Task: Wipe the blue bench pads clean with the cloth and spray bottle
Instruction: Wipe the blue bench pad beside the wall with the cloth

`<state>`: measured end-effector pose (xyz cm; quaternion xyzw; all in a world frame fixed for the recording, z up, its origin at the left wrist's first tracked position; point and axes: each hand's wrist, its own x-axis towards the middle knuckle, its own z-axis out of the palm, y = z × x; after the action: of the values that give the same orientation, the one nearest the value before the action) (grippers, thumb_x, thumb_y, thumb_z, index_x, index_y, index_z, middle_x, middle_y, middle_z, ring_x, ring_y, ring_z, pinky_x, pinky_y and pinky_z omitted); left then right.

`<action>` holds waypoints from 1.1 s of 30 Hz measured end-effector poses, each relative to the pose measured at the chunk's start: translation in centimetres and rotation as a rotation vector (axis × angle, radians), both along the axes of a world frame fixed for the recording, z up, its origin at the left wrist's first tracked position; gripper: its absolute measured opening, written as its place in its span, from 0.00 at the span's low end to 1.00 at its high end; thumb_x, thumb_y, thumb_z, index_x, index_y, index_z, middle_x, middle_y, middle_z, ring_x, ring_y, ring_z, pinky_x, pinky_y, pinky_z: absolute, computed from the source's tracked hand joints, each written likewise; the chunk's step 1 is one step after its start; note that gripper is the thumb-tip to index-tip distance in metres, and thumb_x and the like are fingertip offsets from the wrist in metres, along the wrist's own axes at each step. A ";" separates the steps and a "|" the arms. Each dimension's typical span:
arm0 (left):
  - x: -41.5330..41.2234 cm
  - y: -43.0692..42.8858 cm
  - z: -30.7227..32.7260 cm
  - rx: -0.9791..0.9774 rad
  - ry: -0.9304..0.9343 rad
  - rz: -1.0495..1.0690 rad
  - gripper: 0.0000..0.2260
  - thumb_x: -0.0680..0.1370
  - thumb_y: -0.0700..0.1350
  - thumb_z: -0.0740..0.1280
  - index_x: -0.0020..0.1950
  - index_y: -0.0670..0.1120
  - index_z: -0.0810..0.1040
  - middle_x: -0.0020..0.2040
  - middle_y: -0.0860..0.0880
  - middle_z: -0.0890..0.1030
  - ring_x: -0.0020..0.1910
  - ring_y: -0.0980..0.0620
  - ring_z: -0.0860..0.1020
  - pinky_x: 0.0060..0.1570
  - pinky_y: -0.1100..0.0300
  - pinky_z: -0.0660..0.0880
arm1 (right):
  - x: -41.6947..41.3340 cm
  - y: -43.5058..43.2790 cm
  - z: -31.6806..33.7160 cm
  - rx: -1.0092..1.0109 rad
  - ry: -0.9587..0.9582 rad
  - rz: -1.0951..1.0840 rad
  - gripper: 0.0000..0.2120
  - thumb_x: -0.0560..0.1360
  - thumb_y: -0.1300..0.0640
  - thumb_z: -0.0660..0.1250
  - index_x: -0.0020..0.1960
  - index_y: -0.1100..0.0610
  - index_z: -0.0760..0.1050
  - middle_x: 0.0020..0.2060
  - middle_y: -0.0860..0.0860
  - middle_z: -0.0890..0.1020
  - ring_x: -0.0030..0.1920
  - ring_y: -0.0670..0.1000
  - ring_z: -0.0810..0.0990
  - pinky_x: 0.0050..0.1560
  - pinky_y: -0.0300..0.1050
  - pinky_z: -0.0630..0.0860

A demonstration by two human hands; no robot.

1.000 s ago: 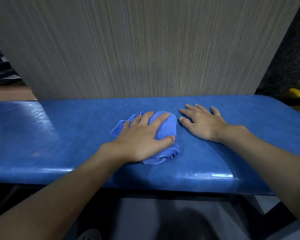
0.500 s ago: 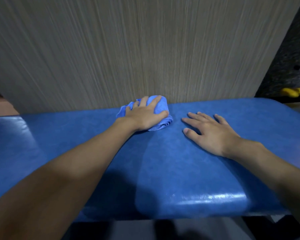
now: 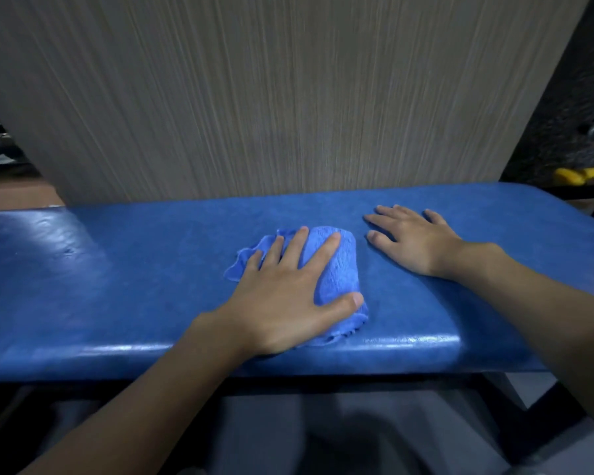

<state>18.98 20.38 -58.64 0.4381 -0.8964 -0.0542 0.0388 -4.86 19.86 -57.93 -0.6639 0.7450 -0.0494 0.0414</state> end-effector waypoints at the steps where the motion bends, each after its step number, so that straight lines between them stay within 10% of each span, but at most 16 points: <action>1: 0.2 0.3 -0.1 -0.003 -0.006 0.001 0.44 0.64 0.77 0.39 0.79 0.65 0.40 0.82 0.54 0.42 0.80 0.47 0.44 0.76 0.43 0.47 | 0.2 0.0 0.3 0.004 0.040 0.000 0.24 0.83 0.41 0.47 0.77 0.45 0.60 0.76 0.45 0.62 0.77 0.48 0.55 0.75 0.62 0.44; 21: -6.9 -17.3 0.1 0.023 0.093 0.177 0.38 0.67 0.75 0.47 0.77 0.69 0.48 0.80 0.55 0.52 0.78 0.42 0.53 0.74 0.40 0.51 | 0.9 -1.1 -1.0 -0.020 -0.020 -0.015 0.25 0.82 0.39 0.46 0.78 0.41 0.55 0.79 0.41 0.52 0.79 0.46 0.47 0.76 0.60 0.43; 33: -2.6 -6.0 0.1 0.022 0.044 0.084 0.35 0.75 0.72 0.49 0.79 0.65 0.44 0.82 0.52 0.43 0.80 0.44 0.44 0.76 0.42 0.44 | 1.1 -0.6 -0.8 -0.020 -0.034 -0.028 0.25 0.82 0.40 0.47 0.78 0.41 0.56 0.79 0.42 0.54 0.79 0.47 0.49 0.76 0.60 0.43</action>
<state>16.36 14.36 -58.50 0.4745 -0.8756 -0.0719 0.0557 -3.72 19.27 -58.70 -0.6527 0.7530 -0.0690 0.0467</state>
